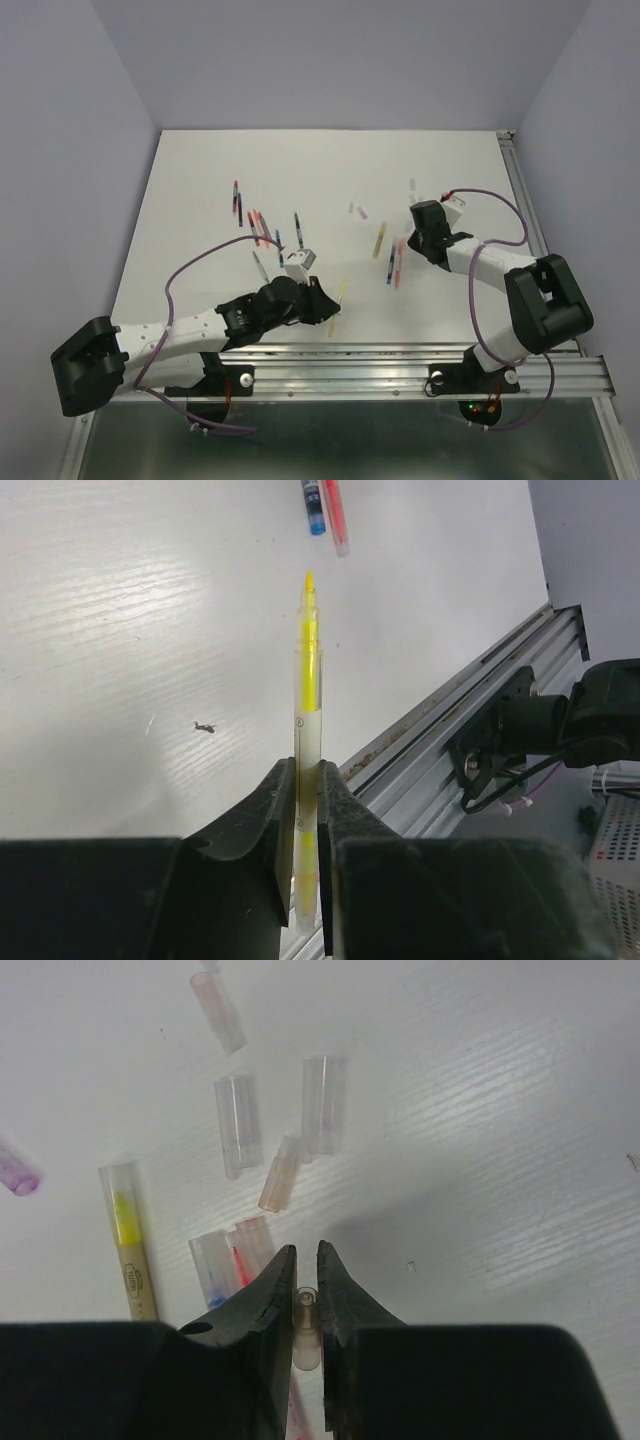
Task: Open the pen caps
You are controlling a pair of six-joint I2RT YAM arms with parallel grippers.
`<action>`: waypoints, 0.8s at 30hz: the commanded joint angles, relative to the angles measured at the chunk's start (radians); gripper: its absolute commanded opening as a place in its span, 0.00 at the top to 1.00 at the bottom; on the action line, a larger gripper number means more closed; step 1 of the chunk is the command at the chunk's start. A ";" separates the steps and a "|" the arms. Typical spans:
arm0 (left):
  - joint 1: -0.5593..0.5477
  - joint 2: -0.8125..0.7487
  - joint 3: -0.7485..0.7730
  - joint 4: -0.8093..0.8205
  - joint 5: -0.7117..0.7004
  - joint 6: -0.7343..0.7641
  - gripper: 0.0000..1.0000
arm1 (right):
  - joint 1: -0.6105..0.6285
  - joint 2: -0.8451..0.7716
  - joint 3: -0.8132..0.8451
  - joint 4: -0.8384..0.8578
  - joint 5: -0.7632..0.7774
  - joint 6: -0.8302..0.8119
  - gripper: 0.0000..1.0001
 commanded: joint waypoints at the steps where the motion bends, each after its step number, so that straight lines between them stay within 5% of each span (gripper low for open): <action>1: -0.003 -0.022 0.045 -0.015 -0.048 -0.003 1.00 | -0.018 0.031 -0.012 0.016 0.000 0.000 0.84; 10: -0.003 -0.024 0.056 -0.038 -0.072 -0.006 1.00 | -0.029 0.062 0.000 0.008 -0.025 0.013 0.62; 15: -0.003 -0.019 0.079 -0.058 -0.109 -0.013 1.00 | -0.029 0.032 0.008 -0.021 -0.040 0.006 0.58; 24: 0.005 0.017 0.173 -0.140 -0.316 -0.082 1.00 | -0.027 -0.292 -0.075 -0.056 -0.293 -0.118 0.00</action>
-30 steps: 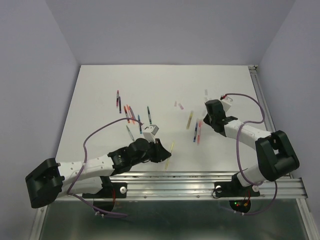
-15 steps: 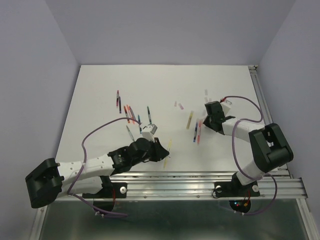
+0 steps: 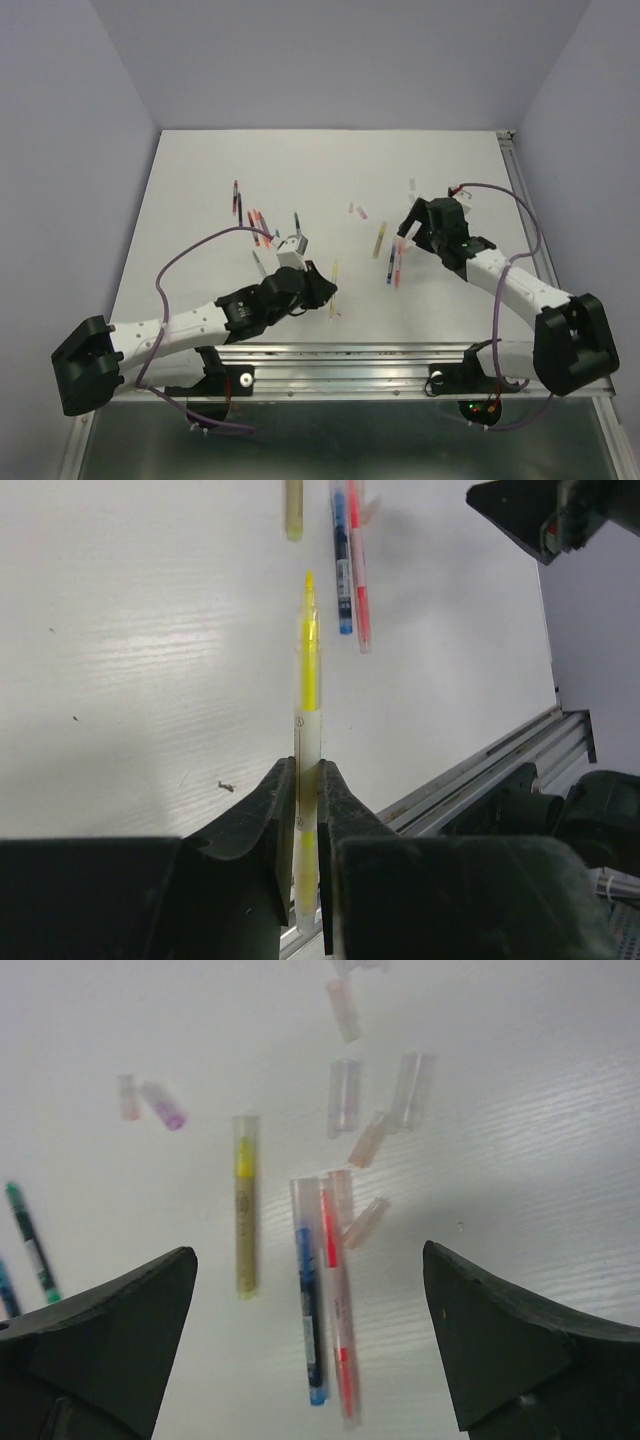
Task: Open the pen caps
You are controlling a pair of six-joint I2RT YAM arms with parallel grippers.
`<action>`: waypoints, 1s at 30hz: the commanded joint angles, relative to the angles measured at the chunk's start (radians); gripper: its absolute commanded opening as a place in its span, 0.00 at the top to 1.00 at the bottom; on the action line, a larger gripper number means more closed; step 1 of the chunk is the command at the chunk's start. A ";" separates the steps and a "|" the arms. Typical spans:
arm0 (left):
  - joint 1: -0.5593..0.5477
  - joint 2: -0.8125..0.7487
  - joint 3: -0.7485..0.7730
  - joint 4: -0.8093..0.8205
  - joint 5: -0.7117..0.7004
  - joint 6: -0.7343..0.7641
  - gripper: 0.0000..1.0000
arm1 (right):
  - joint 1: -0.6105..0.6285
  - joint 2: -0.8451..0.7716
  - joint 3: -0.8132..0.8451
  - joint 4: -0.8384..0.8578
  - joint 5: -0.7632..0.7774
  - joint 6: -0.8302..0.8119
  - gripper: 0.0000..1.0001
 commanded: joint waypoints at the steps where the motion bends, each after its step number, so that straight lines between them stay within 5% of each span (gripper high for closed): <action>1: 0.003 0.021 0.088 -0.044 -0.159 -0.046 1.00 | -0.005 -0.167 -0.087 0.017 -0.196 -0.084 0.00; 5: 0.010 0.078 0.154 -0.074 -0.245 -0.083 1.00 | 0.032 -0.302 -0.191 0.078 -0.428 -0.052 0.00; 8: 0.016 0.151 0.235 -0.123 -0.294 -0.120 1.00 | 0.215 -0.374 -0.266 0.222 -0.560 -0.015 0.00; 12: 0.019 0.216 0.304 -0.163 -0.317 -0.164 1.00 | 0.381 -0.358 -0.297 0.370 -0.594 0.020 0.00; 20: 0.019 0.262 0.334 -0.168 -0.313 -0.235 1.00 | 0.451 -0.249 -0.276 0.471 -0.574 0.032 0.01; 26: 0.018 0.273 0.343 -0.169 -0.310 -0.258 1.00 | 0.468 -0.186 -0.262 0.549 -0.588 0.043 0.16; 30: 0.018 0.277 0.349 -0.168 -0.319 -0.262 1.00 | 0.472 -0.143 -0.256 0.577 -0.600 0.061 0.42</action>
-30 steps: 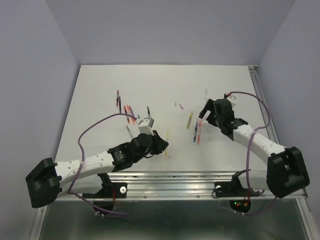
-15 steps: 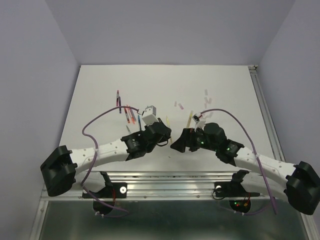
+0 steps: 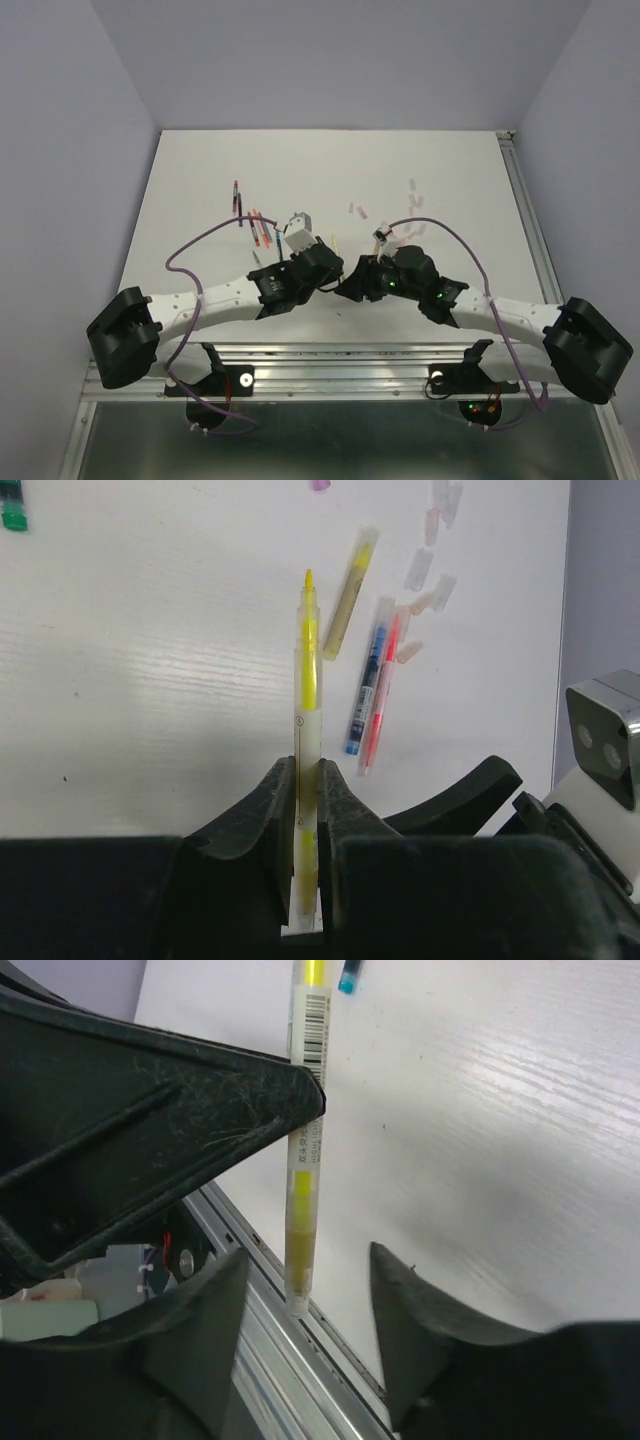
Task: Open the pen caps
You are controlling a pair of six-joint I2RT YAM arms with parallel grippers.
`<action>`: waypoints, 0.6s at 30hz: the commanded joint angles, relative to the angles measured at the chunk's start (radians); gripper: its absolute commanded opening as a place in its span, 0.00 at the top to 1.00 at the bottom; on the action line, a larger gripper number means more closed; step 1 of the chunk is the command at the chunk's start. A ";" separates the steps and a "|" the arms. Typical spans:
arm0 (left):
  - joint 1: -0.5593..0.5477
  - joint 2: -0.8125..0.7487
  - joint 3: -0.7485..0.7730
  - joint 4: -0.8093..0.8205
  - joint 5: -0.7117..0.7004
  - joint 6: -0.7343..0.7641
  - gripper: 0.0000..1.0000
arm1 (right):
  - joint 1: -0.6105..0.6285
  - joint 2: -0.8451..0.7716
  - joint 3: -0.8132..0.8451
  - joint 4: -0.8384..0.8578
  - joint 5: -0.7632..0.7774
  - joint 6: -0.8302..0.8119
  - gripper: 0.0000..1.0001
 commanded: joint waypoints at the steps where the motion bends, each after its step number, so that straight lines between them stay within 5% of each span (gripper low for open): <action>1: 0.005 -0.003 0.050 0.003 -0.052 -0.023 1.00 | 0.013 0.026 0.032 0.106 -0.020 0.018 0.49; 7: 0.006 -0.006 0.051 0.003 -0.064 -0.018 1.00 | 0.019 0.044 0.026 0.131 -0.023 0.044 0.99; 14: 0.021 -0.012 0.063 0.007 -0.109 0.037 1.00 | 0.042 0.009 -0.026 0.129 -0.070 0.066 0.99; 18: 0.147 0.014 0.105 0.041 -0.096 0.120 1.00 | 0.186 -0.012 -0.092 0.135 -0.077 0.126 0.99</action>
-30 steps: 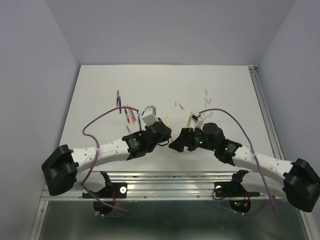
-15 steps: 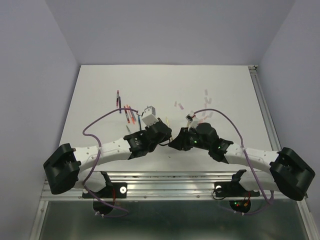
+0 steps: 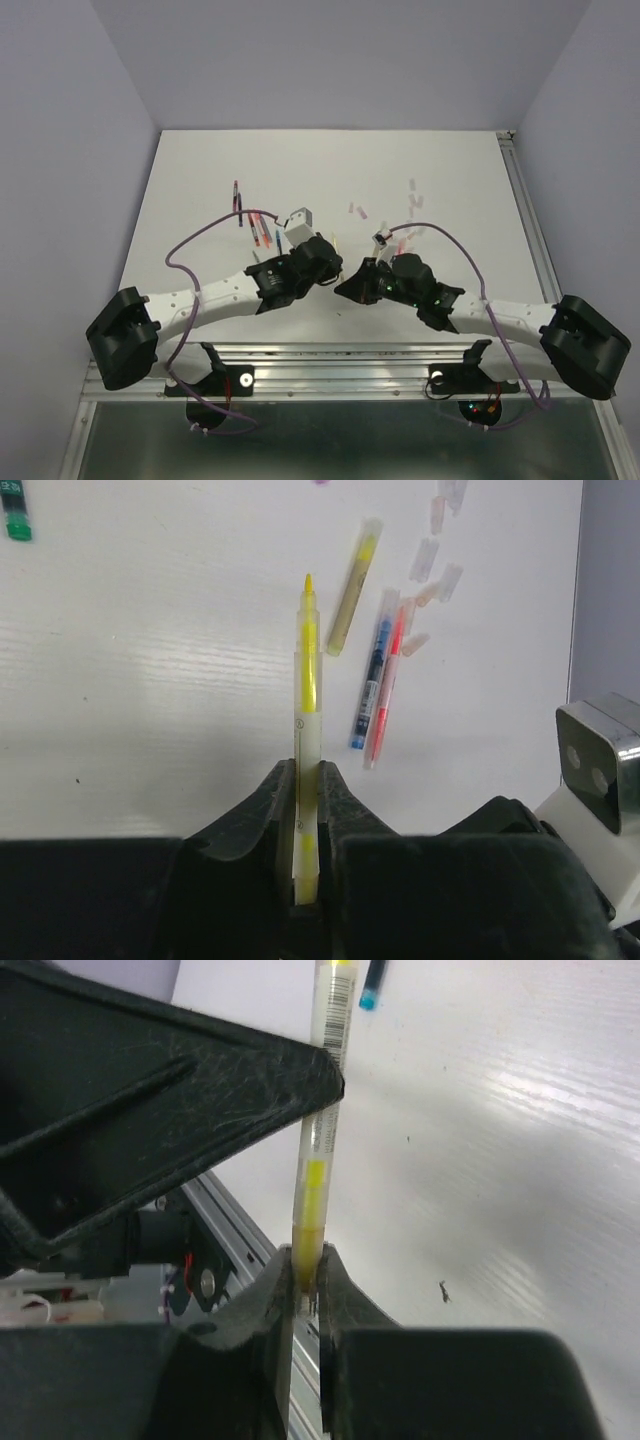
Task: Open the pen caps
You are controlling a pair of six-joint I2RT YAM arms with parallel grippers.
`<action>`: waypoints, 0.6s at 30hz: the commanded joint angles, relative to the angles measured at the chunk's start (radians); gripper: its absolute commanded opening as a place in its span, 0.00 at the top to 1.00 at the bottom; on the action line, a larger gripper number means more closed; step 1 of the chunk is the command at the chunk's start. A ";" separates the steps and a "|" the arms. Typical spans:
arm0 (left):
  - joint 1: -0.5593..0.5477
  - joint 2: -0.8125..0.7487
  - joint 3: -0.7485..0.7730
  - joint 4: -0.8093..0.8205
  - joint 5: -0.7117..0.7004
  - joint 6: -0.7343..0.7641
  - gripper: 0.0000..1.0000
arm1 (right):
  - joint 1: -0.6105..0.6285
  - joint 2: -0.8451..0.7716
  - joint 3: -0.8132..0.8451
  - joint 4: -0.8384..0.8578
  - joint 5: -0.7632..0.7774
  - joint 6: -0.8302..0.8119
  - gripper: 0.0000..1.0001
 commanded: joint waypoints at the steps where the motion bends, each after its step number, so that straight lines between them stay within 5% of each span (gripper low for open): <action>1: 0.186 0.025 0.084 0.073 -0.092 0.113 1.00 | 0.187 -0.055 -0.077 0.043 -0.077 0.073 0.99; 8: 0.317 0.057 0.159 0.088 -0.067 0.223 1.00 | 0.296 -0.124 -0.118 0.018 0.049 0.121 0.99; 13: 0.325 -0.023 0.079 0.085 0.060 0.262 1.00 | 0.287 -0.154 -0.053 -0.193 0.236 0.124 0.99; 18: 0.316 -0.118 -0.080 0.087 0.259 0.305 1.00 | 0.012 -0.173 -0.121 -0.200 0.134 0.152 0.99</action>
